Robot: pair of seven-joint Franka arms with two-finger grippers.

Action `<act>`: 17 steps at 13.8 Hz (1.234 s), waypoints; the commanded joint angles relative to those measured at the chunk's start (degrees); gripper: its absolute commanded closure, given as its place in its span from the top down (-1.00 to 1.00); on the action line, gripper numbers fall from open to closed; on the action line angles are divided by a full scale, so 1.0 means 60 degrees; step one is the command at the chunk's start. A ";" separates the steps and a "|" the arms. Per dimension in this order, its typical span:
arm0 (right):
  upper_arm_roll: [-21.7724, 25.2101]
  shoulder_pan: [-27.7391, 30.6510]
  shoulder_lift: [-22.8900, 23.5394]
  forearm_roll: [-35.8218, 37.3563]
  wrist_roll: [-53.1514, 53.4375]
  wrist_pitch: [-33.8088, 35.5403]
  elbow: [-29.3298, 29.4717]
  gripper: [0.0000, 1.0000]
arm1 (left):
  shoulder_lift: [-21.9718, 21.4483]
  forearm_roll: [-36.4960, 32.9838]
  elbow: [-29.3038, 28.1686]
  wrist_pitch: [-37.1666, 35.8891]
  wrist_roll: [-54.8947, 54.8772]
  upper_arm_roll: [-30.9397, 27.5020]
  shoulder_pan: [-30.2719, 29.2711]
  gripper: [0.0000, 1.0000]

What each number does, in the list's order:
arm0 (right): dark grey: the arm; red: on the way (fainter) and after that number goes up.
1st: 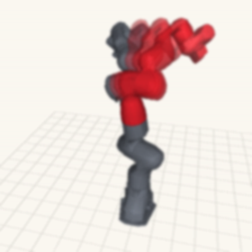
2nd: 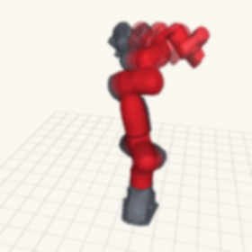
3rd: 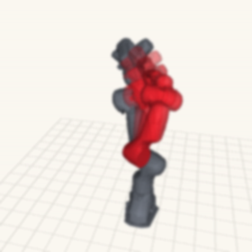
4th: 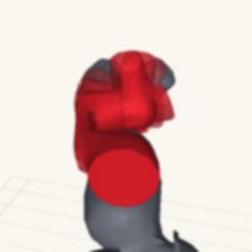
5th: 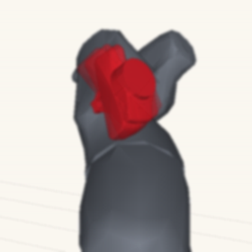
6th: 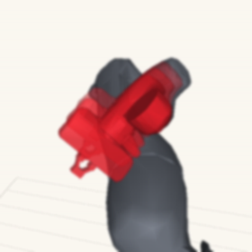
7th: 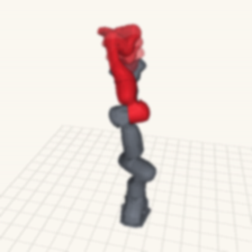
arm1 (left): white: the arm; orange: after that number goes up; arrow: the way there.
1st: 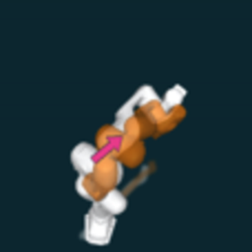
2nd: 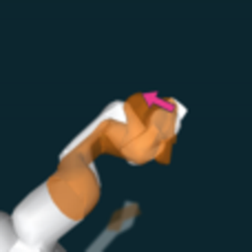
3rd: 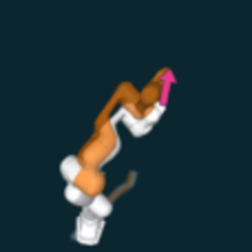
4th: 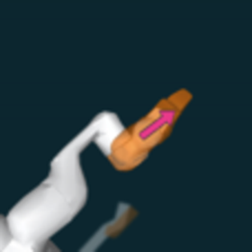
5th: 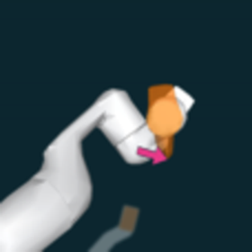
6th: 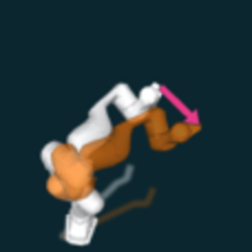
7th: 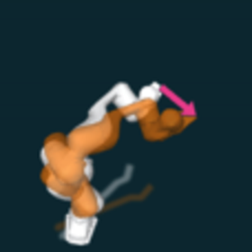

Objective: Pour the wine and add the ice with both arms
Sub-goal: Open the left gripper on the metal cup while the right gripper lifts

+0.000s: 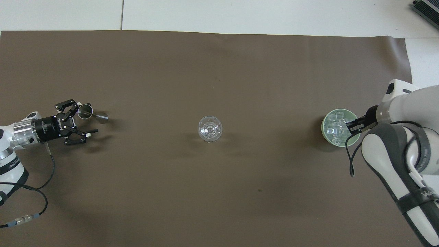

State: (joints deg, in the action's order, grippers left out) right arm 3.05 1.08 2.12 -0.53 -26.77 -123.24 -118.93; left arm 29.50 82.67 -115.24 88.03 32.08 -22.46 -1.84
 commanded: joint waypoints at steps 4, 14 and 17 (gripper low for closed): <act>-0.0463 0.0011 -0.0849 -0.0189 0.1952 0.1393 0.0704 -1.00 | -0.0594 -0.1500 0.0352 0.0108 -0.0879 -0.0080 0.0072 1.00; -0.1722 0.0011 -0.1189 -0.1361 0.5453 0.2552 0.2096 -1.00 | -0.0947 -0.5395 0.1904 0.1192 -0.0952 -0.0109 0.0336 1.00; -0.2601 0.0011 -0.1159 -0.1405 0.7137 0.1809 0.2082 -1.00 | -0.1267 -0.6538 0.2315 0.1236 -0.0981 -0.0109 0.0409 1.00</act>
State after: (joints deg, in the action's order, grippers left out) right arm -9.84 0.85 -5.71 -7.92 10.82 -109.71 -107.21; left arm 23.62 47.76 -102.24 94.79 26.61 -22.59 -0.47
